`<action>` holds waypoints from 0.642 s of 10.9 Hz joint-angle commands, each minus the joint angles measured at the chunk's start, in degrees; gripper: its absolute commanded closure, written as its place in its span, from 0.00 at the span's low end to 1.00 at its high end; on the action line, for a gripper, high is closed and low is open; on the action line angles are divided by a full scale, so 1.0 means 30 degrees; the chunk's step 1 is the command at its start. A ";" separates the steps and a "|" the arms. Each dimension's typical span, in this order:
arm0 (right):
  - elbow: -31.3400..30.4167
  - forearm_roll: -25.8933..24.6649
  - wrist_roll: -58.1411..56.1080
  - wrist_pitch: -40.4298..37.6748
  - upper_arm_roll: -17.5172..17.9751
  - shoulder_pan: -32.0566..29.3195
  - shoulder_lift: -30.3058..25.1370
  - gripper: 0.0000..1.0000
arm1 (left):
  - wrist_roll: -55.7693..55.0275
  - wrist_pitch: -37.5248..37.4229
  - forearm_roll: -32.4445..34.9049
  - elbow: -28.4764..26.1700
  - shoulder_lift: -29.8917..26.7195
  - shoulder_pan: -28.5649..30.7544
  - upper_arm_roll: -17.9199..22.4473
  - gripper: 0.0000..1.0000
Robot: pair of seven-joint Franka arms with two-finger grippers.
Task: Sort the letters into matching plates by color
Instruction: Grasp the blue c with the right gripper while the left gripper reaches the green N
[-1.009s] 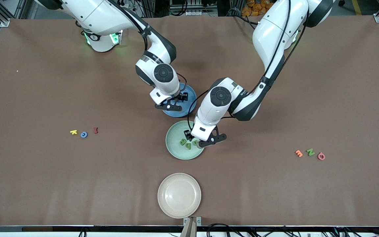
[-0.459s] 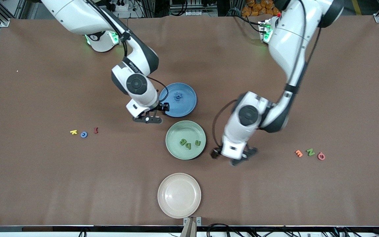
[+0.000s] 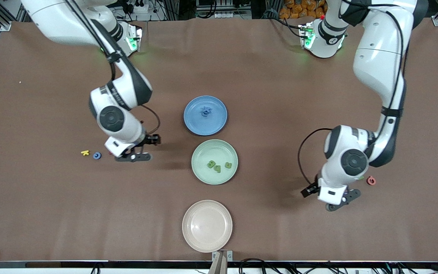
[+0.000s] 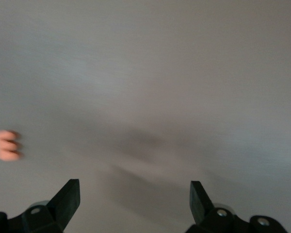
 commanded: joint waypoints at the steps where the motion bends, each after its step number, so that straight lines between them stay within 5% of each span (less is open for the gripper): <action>1: -0.0218 -0.0004 -0.5063 -0.0375 -0.1646 -0.0796 -0.0585 0.18 | 0.2910 -0.1167 0.0587 -0.0647 -0.0124 0.2028 -0.0174 0.00; 7: -0.0481 -0.0121 -1.5702 0.1644 -0.2733 -0.3200 0.0292 0.18 | 0.7302 -0.1167 0.1261 -0.3109 -0.0766 0.4521 -0.0145 0.00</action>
